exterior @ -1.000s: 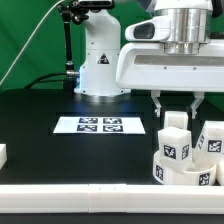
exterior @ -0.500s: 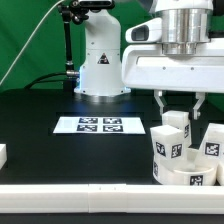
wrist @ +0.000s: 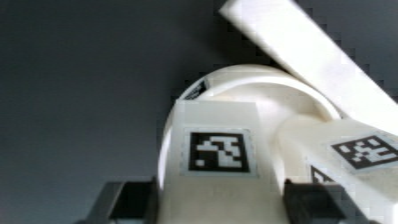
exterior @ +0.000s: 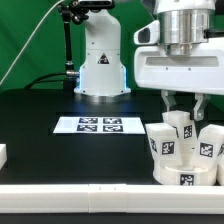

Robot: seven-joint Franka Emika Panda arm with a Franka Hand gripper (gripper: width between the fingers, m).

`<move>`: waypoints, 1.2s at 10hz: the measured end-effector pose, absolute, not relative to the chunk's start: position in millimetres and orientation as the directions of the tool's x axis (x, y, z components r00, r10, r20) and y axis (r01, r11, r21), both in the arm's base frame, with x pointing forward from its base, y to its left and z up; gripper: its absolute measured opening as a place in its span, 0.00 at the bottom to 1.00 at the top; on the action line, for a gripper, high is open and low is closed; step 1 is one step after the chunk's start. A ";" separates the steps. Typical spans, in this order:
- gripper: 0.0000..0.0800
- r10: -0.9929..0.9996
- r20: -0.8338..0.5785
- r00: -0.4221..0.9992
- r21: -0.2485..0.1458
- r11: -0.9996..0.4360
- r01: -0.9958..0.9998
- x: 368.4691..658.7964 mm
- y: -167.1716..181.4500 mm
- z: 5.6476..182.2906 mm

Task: Assemble stool

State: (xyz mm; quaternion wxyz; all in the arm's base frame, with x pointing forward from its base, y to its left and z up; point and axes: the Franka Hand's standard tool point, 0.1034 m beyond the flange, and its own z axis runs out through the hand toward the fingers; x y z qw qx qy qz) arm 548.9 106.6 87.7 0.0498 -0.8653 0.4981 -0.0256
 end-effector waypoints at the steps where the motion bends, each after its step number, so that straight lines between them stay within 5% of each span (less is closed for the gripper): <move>1: 0.42 -0.921 -0.028 0.388 -0.102 -0.383 -0.918 546.6 112.3 87.9; 7: 0.42 -0.990 -0.131 -0.044 -0.083 0.055 -0.995 544.9 119.5 87.8; 9: 0.51 -0.989 -0.135 -0.061 -0.079 0.072 -0.994 544.5 120.1 87.1; 10: 0.73 -0.989 -0.135 -0.060 -0.079 0.072 -0.994 544.5 120.3 87.1; 12: 0.79 -0.989 -0.146 -0.039 -0.054 0.047 -0.997 546.8 127.4 94.5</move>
Offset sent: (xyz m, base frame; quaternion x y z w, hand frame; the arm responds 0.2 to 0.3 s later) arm -0.0055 -0.0025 0.0011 0.0128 -0.0235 0.2767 0.9606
